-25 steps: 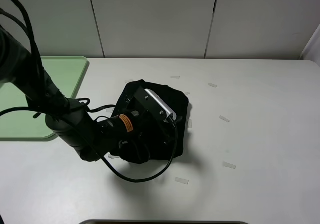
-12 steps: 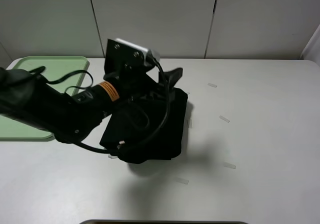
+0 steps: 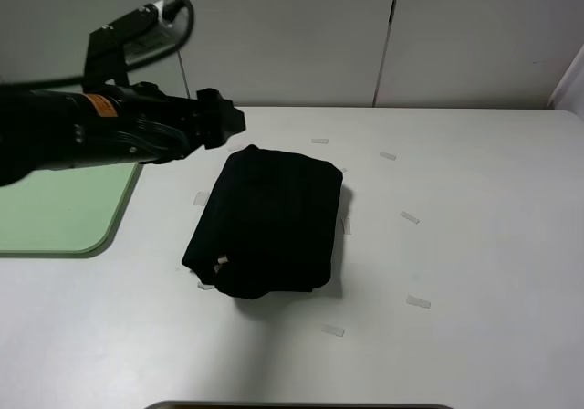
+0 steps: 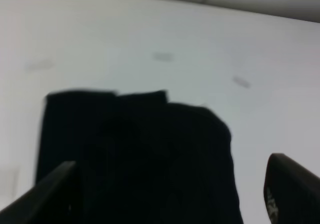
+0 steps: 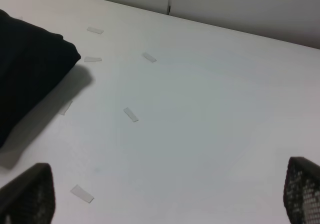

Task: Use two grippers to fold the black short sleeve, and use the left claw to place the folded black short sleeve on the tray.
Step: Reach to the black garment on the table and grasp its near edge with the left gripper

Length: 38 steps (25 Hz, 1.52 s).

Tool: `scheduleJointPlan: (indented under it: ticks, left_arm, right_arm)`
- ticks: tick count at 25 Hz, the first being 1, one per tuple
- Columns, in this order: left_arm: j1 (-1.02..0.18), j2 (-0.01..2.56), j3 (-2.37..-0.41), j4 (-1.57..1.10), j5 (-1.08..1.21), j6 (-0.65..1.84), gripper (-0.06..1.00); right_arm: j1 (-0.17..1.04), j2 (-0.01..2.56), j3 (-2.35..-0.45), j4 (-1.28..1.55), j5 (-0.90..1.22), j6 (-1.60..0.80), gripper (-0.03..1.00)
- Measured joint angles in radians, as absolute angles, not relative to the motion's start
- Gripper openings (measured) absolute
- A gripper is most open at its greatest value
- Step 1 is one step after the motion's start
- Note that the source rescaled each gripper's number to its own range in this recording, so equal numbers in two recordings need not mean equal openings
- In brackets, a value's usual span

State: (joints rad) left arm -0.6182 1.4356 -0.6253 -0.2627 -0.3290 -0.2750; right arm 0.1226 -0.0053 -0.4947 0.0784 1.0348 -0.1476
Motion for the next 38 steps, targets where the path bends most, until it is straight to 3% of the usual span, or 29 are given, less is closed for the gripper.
scheduleJointPlan:
  ticks: [2, 8, 13, 23, 32, 38]
  left_arm:
    - [-0.574, 1.379, -0.625, -0.333, -0.229, -0.254, 0.72]
    - [-0.425, 1.335, -0.624, -0.81, 0.143, 0.296, 0.72]
    - [-0.312, 1.335, -0.624, -1.095, 0.27, 0.657, 0.72]
    - [-0.089, 1.41, -0.624, -1.148, 0.366, 0.764, 0.72]
    - [-0.098, 1.659, -0.675, -1.276, 0.393, 0.925, 0.72]
    - [-0.186, 1.784, -0.741, -1.327, 0.294, 0.996, 0.88]
  right_arm:
    - [0.123, -0.005, -0.495, 0.078, 1.035, -0.148, 1.0]
    - [0.123, -0.005, -0.495, 0.078, 1.035, -0.148, 1.0]
    - [0.123, -0.005, -0.495, 0.078, 1.035, -0.148, 1.0]
    - [0.123, -0.005, -0.495, 0.078, 1.035, -0.148, 1.0]
    - [0.123, -0.005, -0.495, 0.078, 1.035, -0.148, 1.0]
    - [0.123, -0.005, -0.495, 0.078, 1.035, -0.148, 1.0]
